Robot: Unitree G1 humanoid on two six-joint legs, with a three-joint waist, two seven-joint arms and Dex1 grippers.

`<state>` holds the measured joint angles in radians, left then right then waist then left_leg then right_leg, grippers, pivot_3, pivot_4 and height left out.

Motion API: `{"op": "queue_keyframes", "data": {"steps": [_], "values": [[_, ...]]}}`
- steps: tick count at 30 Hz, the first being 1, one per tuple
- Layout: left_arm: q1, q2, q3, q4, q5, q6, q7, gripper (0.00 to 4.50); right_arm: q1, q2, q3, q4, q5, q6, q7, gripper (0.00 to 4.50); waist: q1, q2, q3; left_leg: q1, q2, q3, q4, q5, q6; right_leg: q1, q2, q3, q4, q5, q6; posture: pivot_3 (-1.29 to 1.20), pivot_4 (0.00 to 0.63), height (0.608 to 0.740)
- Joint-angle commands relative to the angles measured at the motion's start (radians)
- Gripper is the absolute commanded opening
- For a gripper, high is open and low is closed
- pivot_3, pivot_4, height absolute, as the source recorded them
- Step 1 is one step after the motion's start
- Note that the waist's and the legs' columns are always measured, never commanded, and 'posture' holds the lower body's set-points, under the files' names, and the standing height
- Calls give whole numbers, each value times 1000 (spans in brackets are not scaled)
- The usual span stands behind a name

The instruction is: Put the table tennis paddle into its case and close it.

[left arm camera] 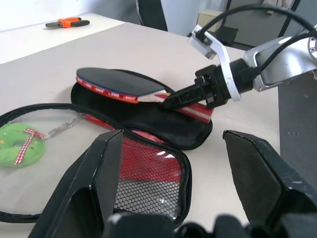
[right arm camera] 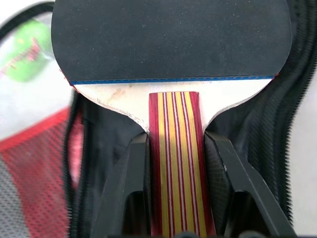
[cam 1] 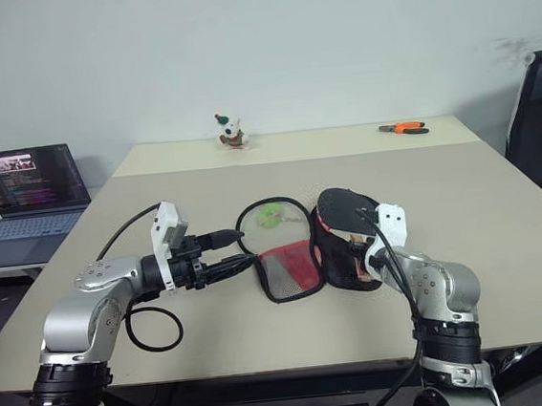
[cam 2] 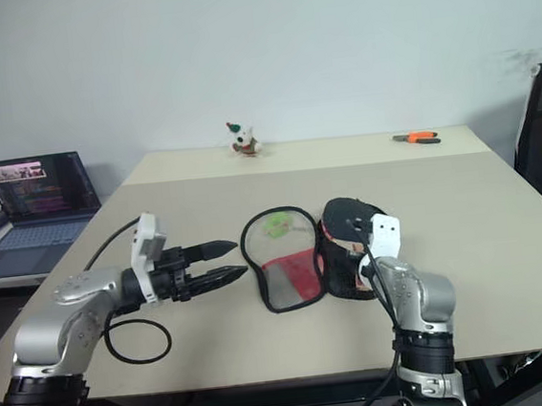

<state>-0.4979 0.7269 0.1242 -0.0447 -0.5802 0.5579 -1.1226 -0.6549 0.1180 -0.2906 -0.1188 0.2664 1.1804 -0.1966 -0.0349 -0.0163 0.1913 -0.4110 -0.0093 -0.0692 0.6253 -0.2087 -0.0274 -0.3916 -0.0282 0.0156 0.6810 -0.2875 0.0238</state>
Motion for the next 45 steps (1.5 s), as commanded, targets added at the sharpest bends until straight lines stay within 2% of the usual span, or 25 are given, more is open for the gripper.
{"op": "queue_keyframes", "data": {"steps": [1, 11, 13, 16, 21, 22, 26, 31, 34, 35, 38, 42, 45], "values": [[-8, 15, 17, -10, 2, -21, 0, 3492, -7, 7, 1, -14, -12, -58, -19, 1087, 0, 0, 0, 0, 0, 0, 0, 0, 0, 0, 0, 0, 0, 0, 0, 0, 150, 740], [-4, 17, 14, -8, 16, -29, -4, 3492, 4, 14, 7, -1, -19, -85, -43, 1087, 0, 0, 0, 0, 0, 0, 0, 0, 0, 0, 0, 0, 0, 0, 0, 0, 150, 740], [2, 18, 13, -10, 19, -32, -3, 3492, 8, 18, 14, -7, -17, -85, -44, 1816, 0, 0, 0, 0, 0, 0, 0, 0, 0, 0, 0, 0, 0, 0, 0, 0, 150, 740], [8, 21, 13, -12, 22, -36, -2, 3492, 12, 18, 35, -24, -14, -79, -39, 2571, 0, 0, 0, 0, 0, 0, 0, 0, 0, 0, 0, 0, 0, 0, 0, 0, 150, 740], [16, 22, 16, -12, 25, -27, 11, 3492, 31, -18, 112, -106, -8, -36, 2, 4328, 0, 0, 0, 0, 1, 0, 0, 0, 0, 0, 1, 0, 0, 0, 0, 0, 150, 740], [18, 21, 18, -10, 27, -24, 17, 3492, 35, -36, 136, -134, 0, -22, 26, 4474, 0, 0, 0, 0, 1, 0, 0, 0, 0, 0, 1, 0, 0, 0, 0, 0, 150, 740], [35, 21, 26, 27, 56, -31, 55, 3492, 11, -165, 188, -279, 122, 35, 234, 4474, 0, 0, 0, 0, 1, 0, 0, 0, 0, 0, 1, 0, 0, 0, 0, 0, 150, 740], [15, 27, -2, 137, 142, -90, 89, 3492, -18, -477, 208, -408, 316, 65, 590, 4474, 2, 0, 0, 0, 1, -1, 0, 0, 0, 0, 1, -1, -1, 0, 0, 0, 150, 740], [-37, 28, -52, 279, 257, -157, 143, 2910, -27, -633, 158, -405, 420, 57, 754, 4500, 4, 0, 0, 0, 1, -1, 1, 0, 0, 1, 2, -2, -2, 0, 0, 0, 150, 740], [-53, 23, -66, 323, 286, -180, 155, 2561, -28, -668, 146, -398, 435, 51, 780, 4500, 3, 0, 0, 0, 1, -1, 1, 0, 0, 1, 2, -2, -2, 0, 0, 0, 150, 740], [-114, -8, -89, 446, 351, -242, 206, 1527, -20, -734, 141, -386, 453, 26, 822, 4500, 3, -1, 0, 0, 1, -1, 1, 0, 0, 1, 2, -2, -2, 0, 0, 0, 150, 740], [-174, -46, -106, 555, 389, -293, 217, 139, -12, -764, 153, -389, 462, 6, 839, 4500, 3, -1, 0, 0, 2, 0, 0, 0, 0, 1, 2, -2, -2, 0, 0, 0, 150, 740], [-265, -119, -148, 715, 444, -345, 245, 42, 6, -793, 168, -392, 450, -20, 854, 4500, 6, -1, 0, -1, 1, -1, 1, 0, 0, 1, 2, -2, -2, 0, 0, 0, 150, 740]]}}
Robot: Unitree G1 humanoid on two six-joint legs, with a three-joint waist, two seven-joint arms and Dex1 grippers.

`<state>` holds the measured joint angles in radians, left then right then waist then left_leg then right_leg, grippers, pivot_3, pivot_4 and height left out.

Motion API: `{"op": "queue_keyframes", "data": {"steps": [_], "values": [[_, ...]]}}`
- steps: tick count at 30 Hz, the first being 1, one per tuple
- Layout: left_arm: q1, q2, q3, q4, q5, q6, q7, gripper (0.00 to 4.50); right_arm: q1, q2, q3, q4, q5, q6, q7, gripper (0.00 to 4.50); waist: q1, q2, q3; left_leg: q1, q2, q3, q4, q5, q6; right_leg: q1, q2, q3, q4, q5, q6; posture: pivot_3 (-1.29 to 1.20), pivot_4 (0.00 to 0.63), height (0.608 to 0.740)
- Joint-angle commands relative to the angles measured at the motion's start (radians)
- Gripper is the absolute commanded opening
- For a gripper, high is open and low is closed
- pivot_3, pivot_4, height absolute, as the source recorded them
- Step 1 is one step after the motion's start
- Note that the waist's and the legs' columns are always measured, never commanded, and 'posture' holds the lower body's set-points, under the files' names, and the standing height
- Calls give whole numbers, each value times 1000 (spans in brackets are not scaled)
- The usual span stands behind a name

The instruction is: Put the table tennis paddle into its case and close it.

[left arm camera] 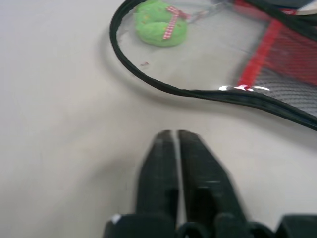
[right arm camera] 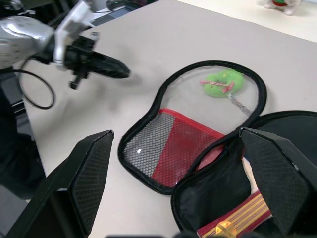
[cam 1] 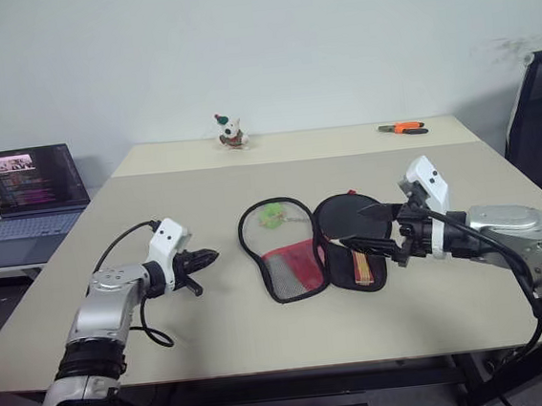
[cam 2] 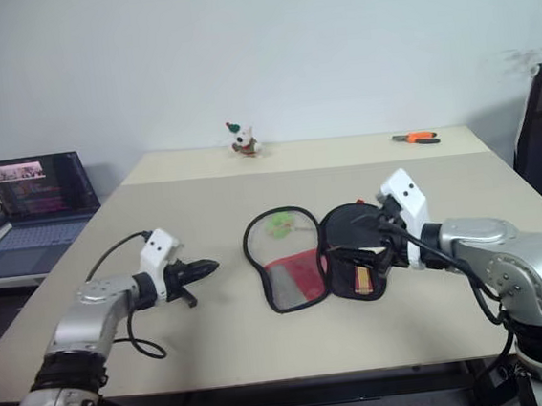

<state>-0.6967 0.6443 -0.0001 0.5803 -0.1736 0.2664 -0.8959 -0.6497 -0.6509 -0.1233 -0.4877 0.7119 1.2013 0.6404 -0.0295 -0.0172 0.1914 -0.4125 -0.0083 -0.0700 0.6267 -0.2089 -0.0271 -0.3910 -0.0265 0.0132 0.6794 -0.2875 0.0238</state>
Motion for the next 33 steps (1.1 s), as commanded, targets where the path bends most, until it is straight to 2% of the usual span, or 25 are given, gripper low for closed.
{"op": "queue_keyframes", "data": {"steps": [1, 10, 18, 23, 27, 30, 33], "values": [[-90, -58, -33, 134, 49, -67, 17, 42, 5, -29, 4, -23, 3, -48, 18, 4500, 2, 0, 0, -1, 0, 0, 1, 0, 0, 0, 0, -1, 0, 0, 0, 0, 150, 740], [-243, -191, -47, 428, 99, -187, 8, 42, 24, -37, -3, -24, 3, -66, -5, 4500, 1, -1, 0, -4, -1, 0, 2, 0, 0, -2, 0, -4, 0, 0, 0, 0, 150, 740], [-419, -279, -49, 473, 108, -270, -64, 42, 56, -88, -53, -20, 12, -66, -8, 4500, 1, -4, 2, -5, -1, 1, 2, 0, 0, -2, 0, -5, 0, 0, 0, 0, 150, 740], [-577, -409, -36, 511, 94, -304, -73, 42, 62, -148, -115, 38, 13, -66, -2, 4500, 13, -6, 3, -6, -3, 0, 3, 0, 0, -2, -2, -7, 0, 0, 1, 0, 150, 740], [-643, -478, -29, 566, 102, -334, -55, 42, 61, -167, -127, 69, 10, -59, -19, 4500, 1, -6, 3, -5, -3, 2, 2, 0, 0, -2, -2, -5, -1, 0, 1, 0, 150, 740], [-652, -491, -29, 585, 110, -353, -55, 42, 64, -172, -127, 85, 6, -56, -33, 4500, -10, -6, 3, -4, -2, 5, 2, 0, 0, -2, 0, -3, 1, 0, 1, 0, 150, 740], [-613, -450, -24, 571, 105, -368, -102, 42, 63, -158, -118, 115, -5, -52, -65, 4500, -13, -5, 3, -4, 0, 6, 2, 0, 0, -4, 2, 0, 2, 0, 1, 0, 150, 740]]}}
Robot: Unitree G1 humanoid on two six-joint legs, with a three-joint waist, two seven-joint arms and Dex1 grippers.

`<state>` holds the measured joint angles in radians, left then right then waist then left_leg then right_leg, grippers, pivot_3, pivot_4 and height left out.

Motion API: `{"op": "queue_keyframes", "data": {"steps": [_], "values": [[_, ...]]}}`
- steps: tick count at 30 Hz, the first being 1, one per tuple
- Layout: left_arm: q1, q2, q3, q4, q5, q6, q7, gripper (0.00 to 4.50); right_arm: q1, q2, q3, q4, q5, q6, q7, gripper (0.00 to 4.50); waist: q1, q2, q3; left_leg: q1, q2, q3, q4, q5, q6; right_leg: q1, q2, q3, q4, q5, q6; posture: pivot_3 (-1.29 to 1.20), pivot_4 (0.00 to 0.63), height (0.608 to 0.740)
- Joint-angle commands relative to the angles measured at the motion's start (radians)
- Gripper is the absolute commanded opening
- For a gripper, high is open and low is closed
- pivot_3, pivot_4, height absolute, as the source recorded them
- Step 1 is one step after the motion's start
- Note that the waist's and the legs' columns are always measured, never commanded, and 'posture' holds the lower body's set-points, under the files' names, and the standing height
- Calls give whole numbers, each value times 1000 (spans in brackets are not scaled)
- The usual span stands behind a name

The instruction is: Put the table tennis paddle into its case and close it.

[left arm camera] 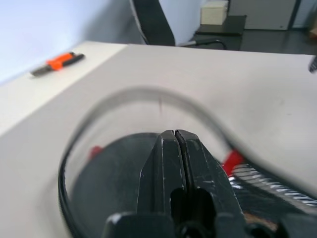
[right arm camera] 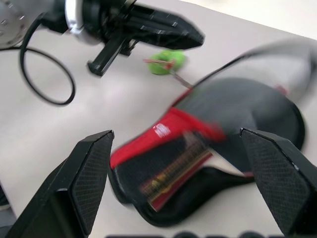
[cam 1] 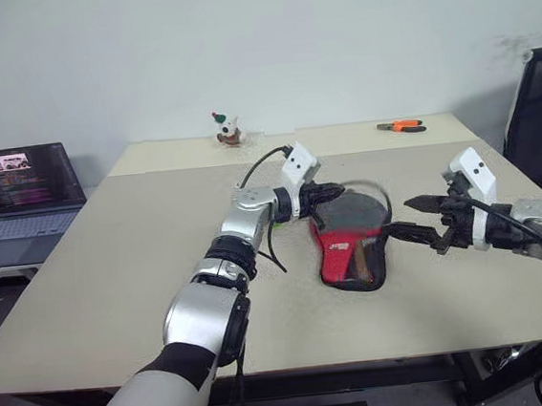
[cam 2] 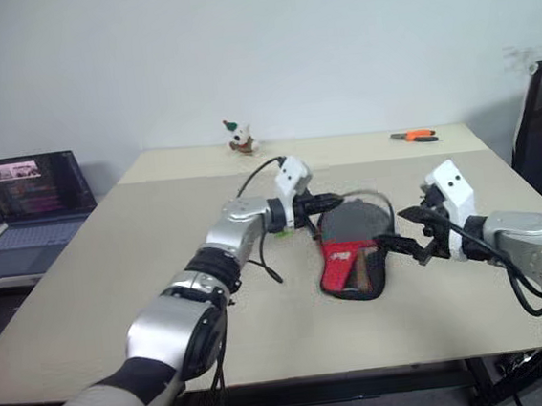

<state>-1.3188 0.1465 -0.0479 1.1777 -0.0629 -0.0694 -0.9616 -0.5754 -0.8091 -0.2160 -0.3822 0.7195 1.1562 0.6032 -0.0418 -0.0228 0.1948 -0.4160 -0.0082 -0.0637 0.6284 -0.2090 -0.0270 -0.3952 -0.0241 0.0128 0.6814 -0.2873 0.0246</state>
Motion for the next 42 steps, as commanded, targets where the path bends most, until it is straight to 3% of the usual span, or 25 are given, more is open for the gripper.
{"op": "queue_keyframes", "data": {"steps": [1, 6, 10, 19, 25, 33, 36, 42], "values": [[25, 68, 29, -35, -12, -32, -57, 42, -15, 11, -21, 31, -20, -5, -44, 4500, -1, 0, 0, 0, 0, 1, 0, 0, 0, 0, 1, 0, 0, 0, 0, 0, 150, 740], [128, 168, 59, -140, -64, 7, -206, 42, -40, 65, 24, 152, -73, -30, -89, 4500, -5, 0, 0, 0, 1, 1, 0, 0, 0, -1, 1, 2, 0, 0, -1, 0, 150, 740], [308, 290, 74, -398, -129, 144, -334, 42, -92, 135, 103, 339, -182, -104, -138, 4500, -8, 0, 0, -1, 2, 2, 0, 0, 0, -2, 0, 3, 0, 1, -1, 0, 150, 740], [562, 424, 128, -903, -256, 430, -258, 42, -152, 227, 206, 653, -338, -259, -105, 4500, 13, 0, 0, -2, 1, 1, 1, 0, 0, -3, -1, 3, 1, 1, -1, 0, 150, 740], [608, 447, 138, -998, -287, 492, -204, 42, -153, 271, 231, 701, -351, -251, -42, 4500, 11, 0, 0, -2, 2, 2, 1, 0, 0, -3, 0, 3, 1, 1, -2, 0, 150, 740], [597, 451, 123, -987, -291, 490, -176, 42, -193, 367, 236, 804, -366, -249, -27, 4500, -8, -2, -2, 1, 4, 5, 1, 0, 0, -3, 1, 5, 2, 2, -4, 0, 150, 740], [594, 449, 118, -982, -288, 485, -173, 0, -218, 389, 221, 868, -383, -260, -35, 3911, -16, -3, -2, 2, 5, 6, 1, 0, 0, -3, 2, 5, 3, 3, -4, 0, 150, 740], [609, 459, 112, -992, -283, 482, -174, 0, -248, 409, 216, 946, -398, -257, -9, 1860, -18, -3, -2, 8, 5, 7, 1, 0, 0, 1, 3, 7, 6, 3, -4, 0, 150, 740]]}}
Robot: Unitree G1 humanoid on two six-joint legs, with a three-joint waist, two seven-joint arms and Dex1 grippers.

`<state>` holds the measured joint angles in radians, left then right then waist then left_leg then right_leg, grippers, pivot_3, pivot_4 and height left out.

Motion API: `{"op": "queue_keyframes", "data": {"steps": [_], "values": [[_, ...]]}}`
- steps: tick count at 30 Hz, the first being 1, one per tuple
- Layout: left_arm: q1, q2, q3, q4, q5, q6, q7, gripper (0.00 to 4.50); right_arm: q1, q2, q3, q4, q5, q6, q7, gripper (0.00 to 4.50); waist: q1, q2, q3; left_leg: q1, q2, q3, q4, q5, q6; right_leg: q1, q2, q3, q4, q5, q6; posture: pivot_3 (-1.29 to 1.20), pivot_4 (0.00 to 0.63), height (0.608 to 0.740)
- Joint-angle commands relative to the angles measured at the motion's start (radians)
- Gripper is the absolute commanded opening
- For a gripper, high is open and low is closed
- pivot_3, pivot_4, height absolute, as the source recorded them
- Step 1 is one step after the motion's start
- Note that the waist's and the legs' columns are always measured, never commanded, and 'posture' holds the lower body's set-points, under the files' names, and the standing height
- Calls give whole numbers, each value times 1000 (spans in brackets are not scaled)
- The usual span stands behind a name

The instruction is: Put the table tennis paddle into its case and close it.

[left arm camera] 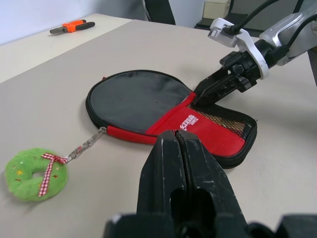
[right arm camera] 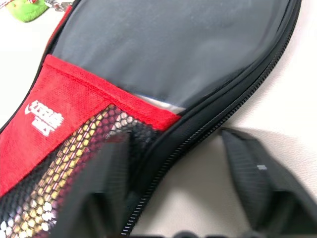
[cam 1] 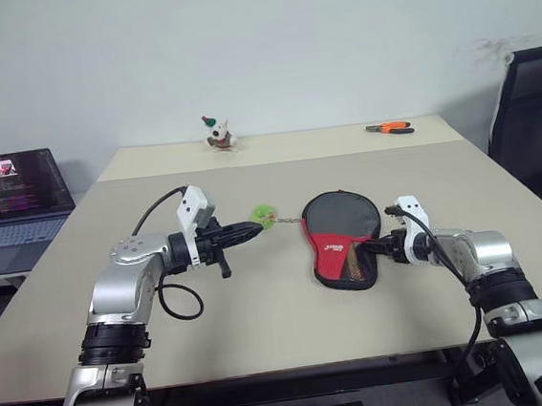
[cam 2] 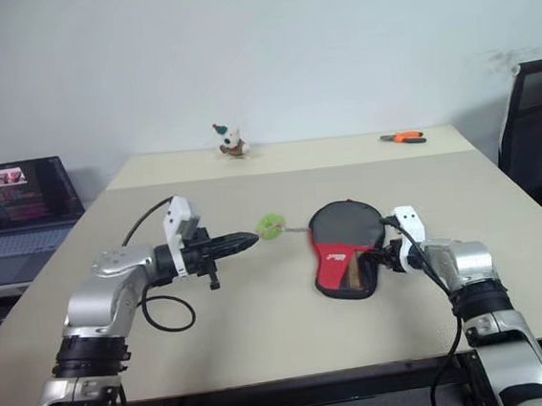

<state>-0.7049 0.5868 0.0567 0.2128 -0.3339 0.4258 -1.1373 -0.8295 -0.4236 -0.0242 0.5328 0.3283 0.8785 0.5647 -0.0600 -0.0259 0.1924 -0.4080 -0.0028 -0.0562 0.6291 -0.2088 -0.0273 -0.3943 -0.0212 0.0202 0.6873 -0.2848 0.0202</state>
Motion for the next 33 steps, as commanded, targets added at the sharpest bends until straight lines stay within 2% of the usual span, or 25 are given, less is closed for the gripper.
{"op": "queue_keyframes", "data": {"steps": [1, 6, 14, 21, 27, 33], "values": [[2, 25, 8, -32, -14, -9, -1, 0, 7, 27, 32, 28, -9, 24, 38, 1570, 0, 0, 0, 1, 0, 0, 0, 0, 0, 1, 0, 0, 0, 0, 0, 0, 150, 740], [44, 63, 16, -57, -24, 9, -19, 0, 17, 49, 62, -12, -14, 36, 68, 38, -1, 0, 0, 7, 0, 2, -2, 0, 0, 6, 0, 2, 0, 0, 0, 0, 150, 740], [117, 118, 33, -124, -68, 51, -34, 0, -25, 121, 48, -27, -2, 40, 91, 38, -12, 0, 0, 8, 3, 1, -2, 0, 0, 5, 1, 4, 0, 0, 0, 0, 150, 740], [195, 166, 59, -239, -177, 128, -85, 0, -9, 169, 117, -198, 41, 136, 188, 38, -27, 0, 0, 8, 8, 2, -4, -1, 0, 3, 3, 7, 0, 0, 0, 0, 150, 740], [241, 179, 51, -303, -217, 154, -86, 0, 59, 163, 167, -347, 74, 214, 216, 38, -19, 0, 0, 7, 7, 2, -4, -1, -1, 3, 3, 12, -1, 0, -1, 0, 150, 740], [290, 192, 39, -350, -234, 162, -98, 0, 151, 112, 174, -484, 95, 283, 205, 38, -11, 0, 0, 7, 5, 2, -4, -2, -1, 3, 2, 12, -5, 0, 0, 0, 150, 740]]}}
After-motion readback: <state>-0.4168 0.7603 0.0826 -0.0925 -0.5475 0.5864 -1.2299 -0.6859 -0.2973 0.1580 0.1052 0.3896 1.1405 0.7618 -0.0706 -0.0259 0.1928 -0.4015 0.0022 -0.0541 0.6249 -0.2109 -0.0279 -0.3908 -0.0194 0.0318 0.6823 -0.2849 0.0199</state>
